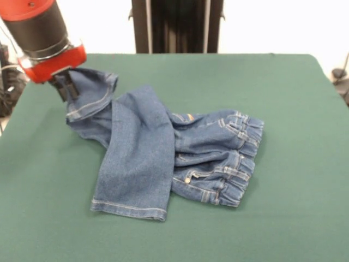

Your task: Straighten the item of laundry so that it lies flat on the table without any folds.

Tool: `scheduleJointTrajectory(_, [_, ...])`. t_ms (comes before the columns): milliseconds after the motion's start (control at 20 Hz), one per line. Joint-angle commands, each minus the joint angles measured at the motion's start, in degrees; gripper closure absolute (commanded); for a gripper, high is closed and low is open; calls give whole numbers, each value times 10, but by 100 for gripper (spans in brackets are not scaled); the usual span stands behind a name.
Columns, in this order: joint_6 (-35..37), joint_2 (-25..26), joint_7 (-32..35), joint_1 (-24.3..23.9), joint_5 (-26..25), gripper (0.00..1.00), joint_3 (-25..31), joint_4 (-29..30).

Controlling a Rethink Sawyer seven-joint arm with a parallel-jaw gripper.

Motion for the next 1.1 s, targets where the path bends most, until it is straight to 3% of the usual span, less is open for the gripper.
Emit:
scheduleJointTrajectory(50, [-2, 24, -188, 19, -19, 100, 51, -27])
scheduleJointTrajectory(450, [-12, 19, -195, 5, -6, 100, 50, -22])
scheduleJointTrajectory(750, [-60, 57, -215, -88, 82, 100, 134, 39])
scheduleJointTrajectory(900, [-75, 75, -235, -128, 98, 100, 169, 61])
scheduleJointTrajectory(1100, [-68, 87, -249, -145, 92, 100, 188, 60])
